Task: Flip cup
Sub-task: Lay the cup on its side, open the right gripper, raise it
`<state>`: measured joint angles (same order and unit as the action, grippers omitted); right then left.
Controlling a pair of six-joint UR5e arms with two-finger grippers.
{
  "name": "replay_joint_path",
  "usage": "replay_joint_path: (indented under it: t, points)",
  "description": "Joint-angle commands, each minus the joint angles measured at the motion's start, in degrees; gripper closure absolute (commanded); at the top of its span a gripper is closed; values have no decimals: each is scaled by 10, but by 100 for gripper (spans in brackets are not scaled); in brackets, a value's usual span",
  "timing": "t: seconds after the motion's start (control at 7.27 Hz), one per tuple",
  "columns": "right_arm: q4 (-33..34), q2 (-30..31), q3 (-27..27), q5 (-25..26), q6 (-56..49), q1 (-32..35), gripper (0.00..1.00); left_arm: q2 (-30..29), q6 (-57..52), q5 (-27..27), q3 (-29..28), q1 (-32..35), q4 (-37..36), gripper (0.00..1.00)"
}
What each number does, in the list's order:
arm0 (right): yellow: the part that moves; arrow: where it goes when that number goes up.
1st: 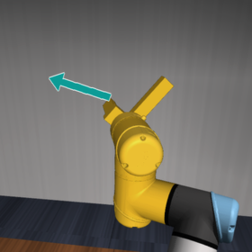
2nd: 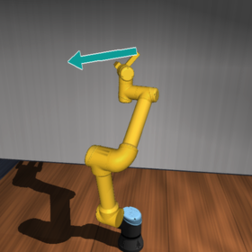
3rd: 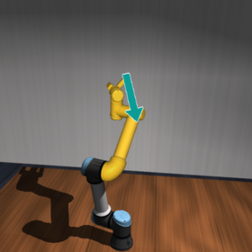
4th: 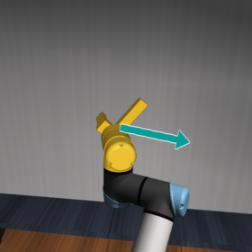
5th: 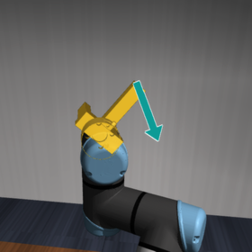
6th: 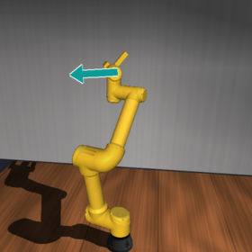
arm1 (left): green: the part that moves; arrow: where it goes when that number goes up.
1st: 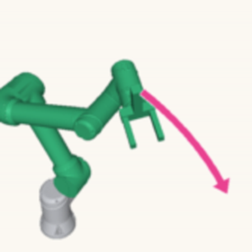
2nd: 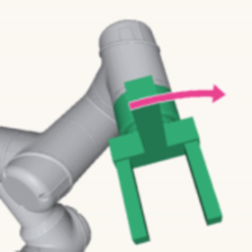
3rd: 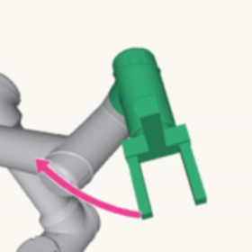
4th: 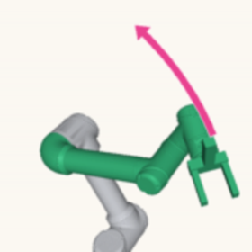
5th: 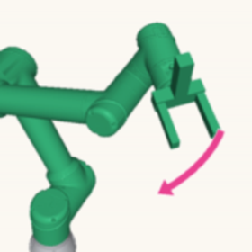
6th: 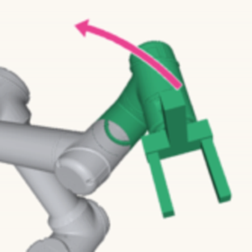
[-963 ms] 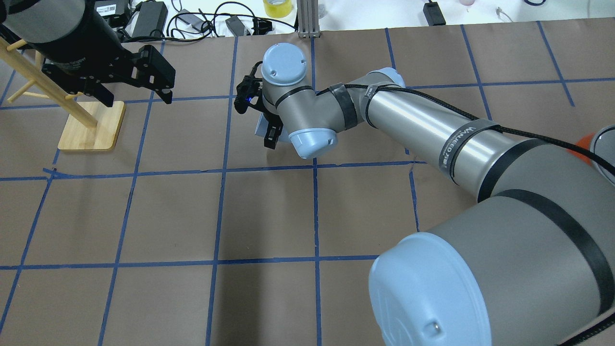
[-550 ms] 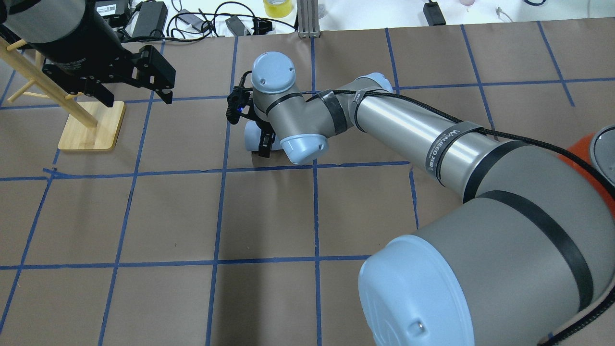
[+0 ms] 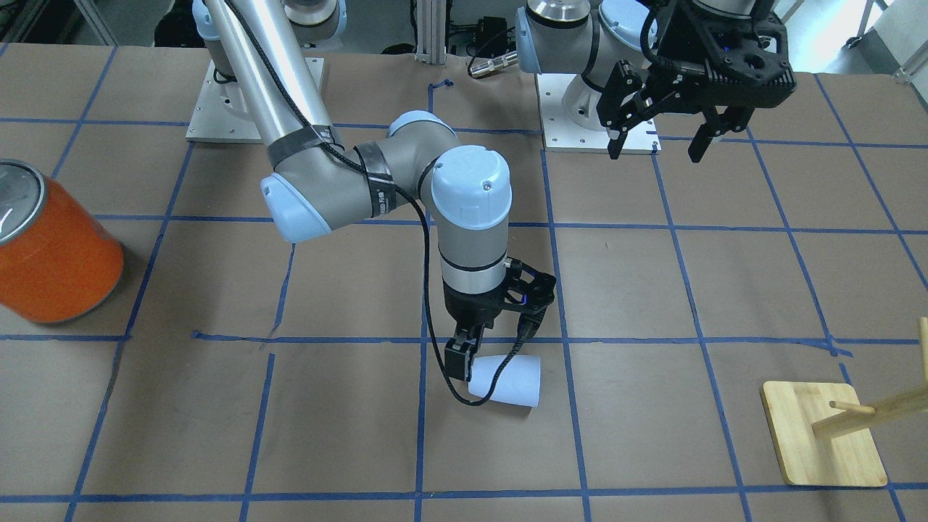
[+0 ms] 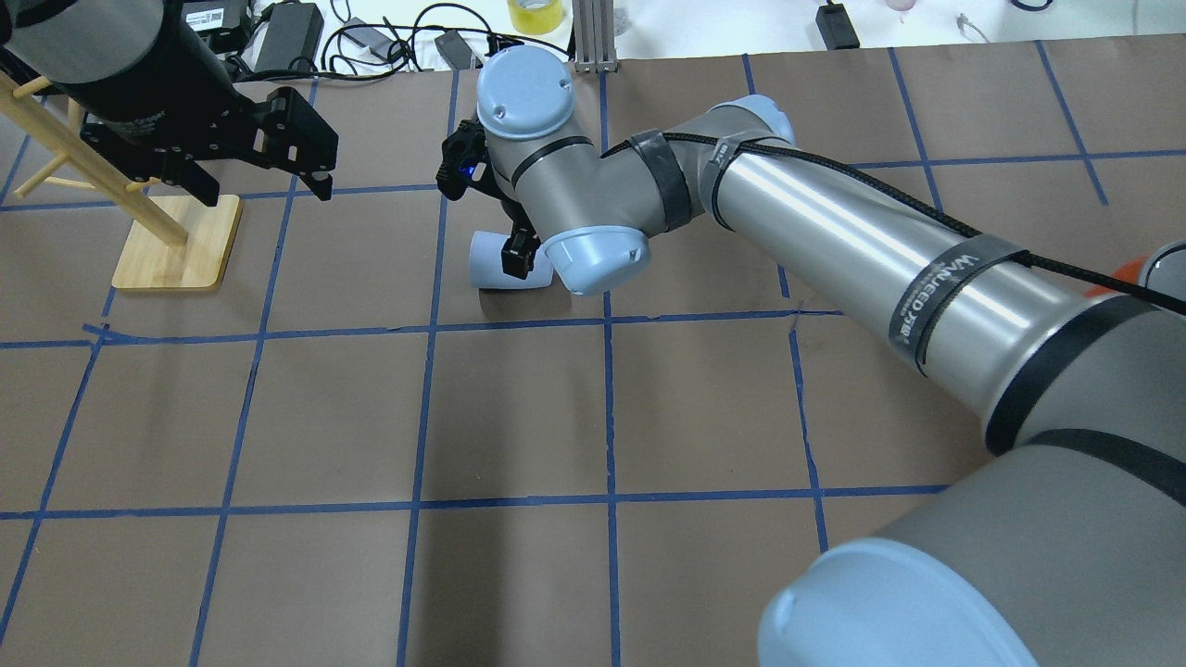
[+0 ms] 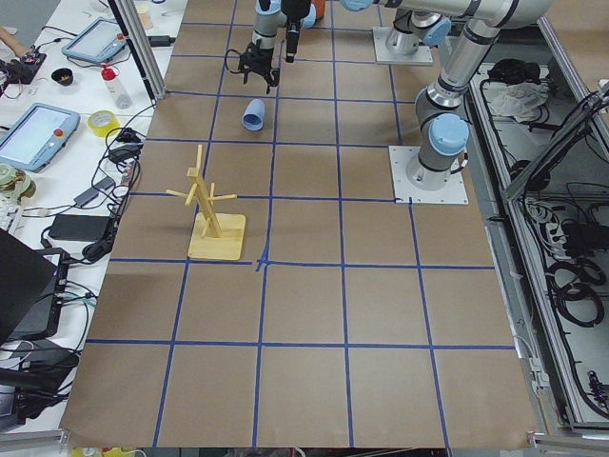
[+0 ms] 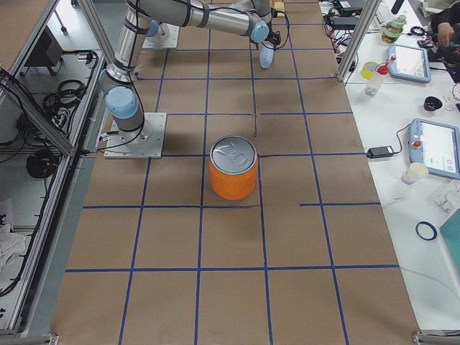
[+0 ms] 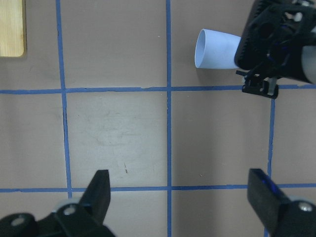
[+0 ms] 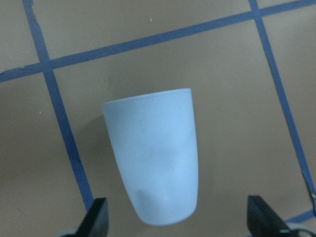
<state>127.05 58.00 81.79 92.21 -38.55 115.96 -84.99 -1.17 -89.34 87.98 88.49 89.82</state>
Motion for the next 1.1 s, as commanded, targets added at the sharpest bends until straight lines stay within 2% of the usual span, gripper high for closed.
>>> replay_joint_path:
  t: [0.0, 0.14, 0.28, 0.41, 0.69, 0.96]
  points:
    - [-110, 73, 30, 56, 174, -31, 0, 0, -5, -1, -1, -2, -1, 0]
    - [-152, 116, 62, 101, 260, -69, 0, 0, -8, -1, 0, -2, 0, 0]
    - [-161, 149, 96, 101, 308, -119, 0, -1, -8, 0, 1, -2, 0, 0]
    - [-160, 188, 117, 104, 311, -163, 0, -3, -8, 0, 1, -7, 0, 0]
    - [-198, 222, 124, 104, 317, -219, 0, -25, -10, 1, 7, -13, -4, 0]
    - [-264, 251, 119, 91, 351, -239, 0, -54, -12, 67, 44, -16, -66, 0]
